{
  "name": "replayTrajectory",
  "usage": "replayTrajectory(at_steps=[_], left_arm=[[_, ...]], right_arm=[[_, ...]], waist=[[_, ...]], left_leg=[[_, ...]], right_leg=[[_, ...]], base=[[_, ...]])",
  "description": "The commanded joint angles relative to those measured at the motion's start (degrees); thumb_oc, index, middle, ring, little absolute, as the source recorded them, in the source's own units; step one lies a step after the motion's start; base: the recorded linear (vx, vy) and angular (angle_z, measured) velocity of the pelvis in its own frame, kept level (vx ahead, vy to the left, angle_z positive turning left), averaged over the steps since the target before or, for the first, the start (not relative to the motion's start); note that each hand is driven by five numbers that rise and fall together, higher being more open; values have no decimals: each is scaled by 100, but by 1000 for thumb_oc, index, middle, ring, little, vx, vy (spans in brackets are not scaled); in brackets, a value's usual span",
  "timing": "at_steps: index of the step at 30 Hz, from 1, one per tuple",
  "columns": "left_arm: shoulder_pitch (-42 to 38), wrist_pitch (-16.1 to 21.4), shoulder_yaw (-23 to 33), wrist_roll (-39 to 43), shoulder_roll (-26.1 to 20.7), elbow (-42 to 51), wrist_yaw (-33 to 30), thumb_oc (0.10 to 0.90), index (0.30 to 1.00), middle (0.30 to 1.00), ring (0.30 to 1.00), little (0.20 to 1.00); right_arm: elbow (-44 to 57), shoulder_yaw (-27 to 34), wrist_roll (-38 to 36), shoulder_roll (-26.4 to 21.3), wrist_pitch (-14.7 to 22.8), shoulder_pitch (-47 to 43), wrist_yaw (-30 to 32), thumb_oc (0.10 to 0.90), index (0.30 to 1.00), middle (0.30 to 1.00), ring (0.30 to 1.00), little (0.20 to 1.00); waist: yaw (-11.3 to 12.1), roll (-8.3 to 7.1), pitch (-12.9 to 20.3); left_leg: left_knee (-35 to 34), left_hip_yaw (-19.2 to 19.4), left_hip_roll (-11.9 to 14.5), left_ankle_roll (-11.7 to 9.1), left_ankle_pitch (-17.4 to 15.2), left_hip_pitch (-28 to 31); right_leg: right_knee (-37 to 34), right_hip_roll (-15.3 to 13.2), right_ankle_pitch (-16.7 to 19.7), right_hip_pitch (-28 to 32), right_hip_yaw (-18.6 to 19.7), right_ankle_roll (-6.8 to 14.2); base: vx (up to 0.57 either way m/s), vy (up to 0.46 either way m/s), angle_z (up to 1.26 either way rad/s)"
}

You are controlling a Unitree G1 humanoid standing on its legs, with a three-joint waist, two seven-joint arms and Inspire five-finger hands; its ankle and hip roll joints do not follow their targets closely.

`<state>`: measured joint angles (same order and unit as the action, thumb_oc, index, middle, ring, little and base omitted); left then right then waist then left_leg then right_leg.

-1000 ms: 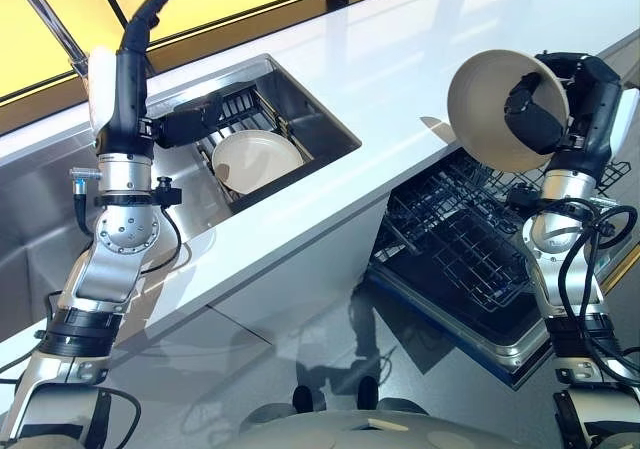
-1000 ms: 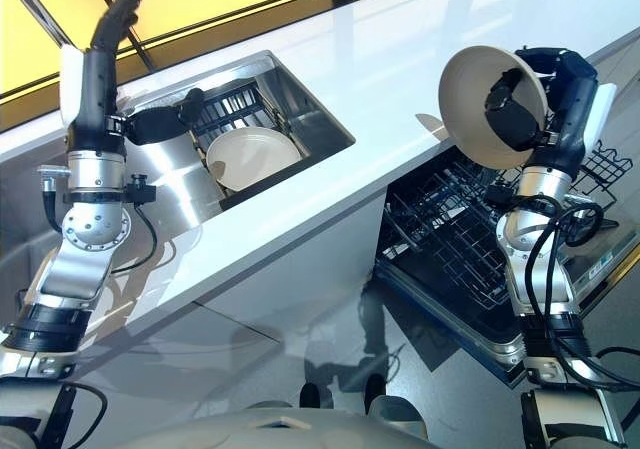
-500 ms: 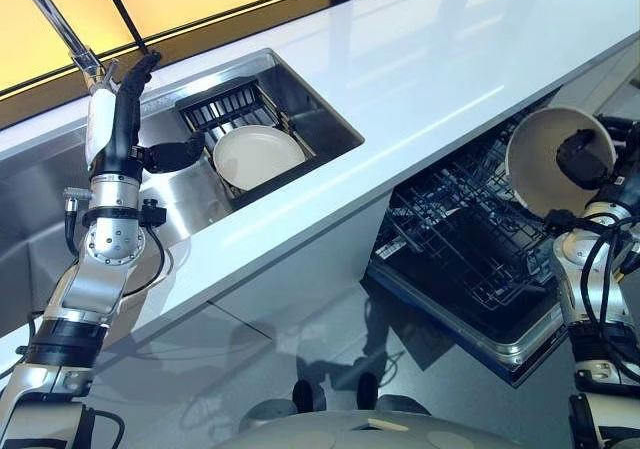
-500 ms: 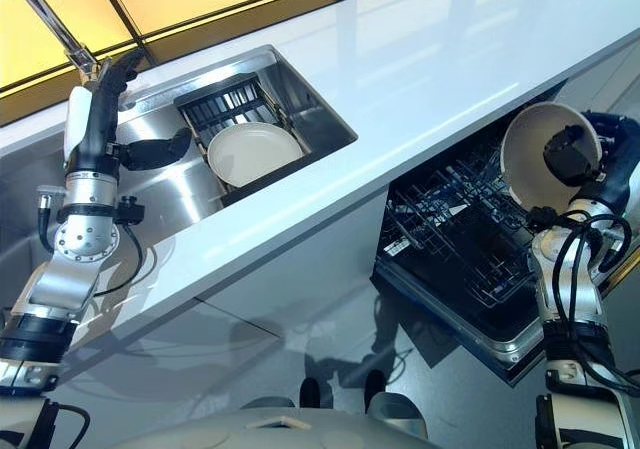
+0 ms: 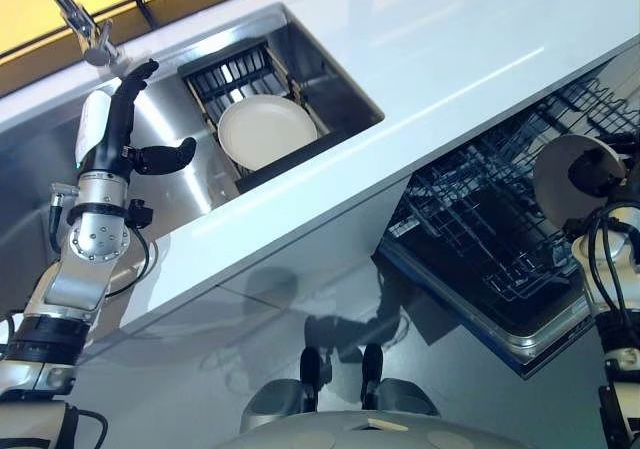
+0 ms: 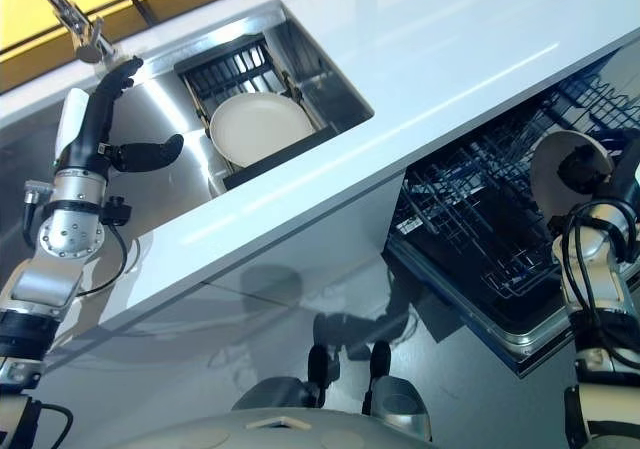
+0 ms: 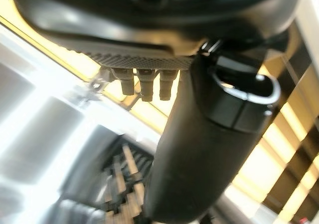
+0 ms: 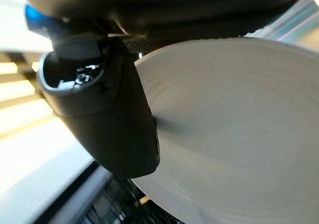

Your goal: Pick up plates and place into dishwasher.

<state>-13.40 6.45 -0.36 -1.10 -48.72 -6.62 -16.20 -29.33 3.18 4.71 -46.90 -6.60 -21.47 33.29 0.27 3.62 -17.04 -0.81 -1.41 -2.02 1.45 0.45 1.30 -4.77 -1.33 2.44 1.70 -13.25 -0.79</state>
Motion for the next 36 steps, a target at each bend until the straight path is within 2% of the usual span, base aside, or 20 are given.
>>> replayTrajectory(at_steps=[1,10,19,20,21,27,36], left_arm=[[-715,376,200,162,-553,108,-393,800,900,900,900,900],[-894,443,135,257,-706,188,-395,800,900,900,900,900],[-1357,491,-248,268,-707,91,-404,800,900,900,900,900],[-1421,488,-294,280,-710,83,-419,800,900,900,900,900],[-1500,477,-351,287,-715,71,-439,800,900,900,900,900],[-1785,486,-573,353,-781,5,-412,800,900,900,900,900],[-1651,508,-536,315,-683,52,-358,800,900,900,900,900]], right_arm=[[187,-319,576,-1017,107,-944,168,100,300,300,300,200],[-485,-1119,579,-1003,-26,-1578,-176,100,300,300,300,200],[-1107,-1733,308,-766,-489,-2029,-670,100,300,300,300,200],[-1179,-1788,297,-739,-567,-2079,-746,696,811,811,811,796],[-1285,-1871,278,-713,-608,-2153,-794,800,900,900,900,900],[-1510,-2164,279,-618,-499,-2363,-786,800,900,900,900,900],[-1145,-2004,188,-598,-230,-2158,-654,800,900,900,900,900]], waist=[[167,-45,186],[213,-40,-2],[174,-21,-169],[171,-16,-192],[171,-8,-218],[176,-9,-288],[150,-72,-231]], left_leg=[[504,221,51,-253,-421,-385],[502,299,90,-297,-297,-601],[617,441,92,-299,-288,-749],[638,455,90,-300,-289,-772],[662,475,94,-299,-287,-799],[781,537,107,-288,-308,-846],[726,566,107,-286,-322,-689]], right_leg=[[1429,142,-1171,-430,-4,125],[1227,212,-1019,-519,51,110],[1169,225,-908,-629,145,113],[1175,224,-898,-654,148,112],[1181,221,-883,-680,149,110],[1208,210,-851,-707,139,94],[1097,232,-825,-540,151,121]], base=[[-39,-49,3],[-38,-42,2],[-52,-24,-4],[-87,-15,-17],[-83,-12,-19],[-48,-18,-6],[-4,-2,0]])
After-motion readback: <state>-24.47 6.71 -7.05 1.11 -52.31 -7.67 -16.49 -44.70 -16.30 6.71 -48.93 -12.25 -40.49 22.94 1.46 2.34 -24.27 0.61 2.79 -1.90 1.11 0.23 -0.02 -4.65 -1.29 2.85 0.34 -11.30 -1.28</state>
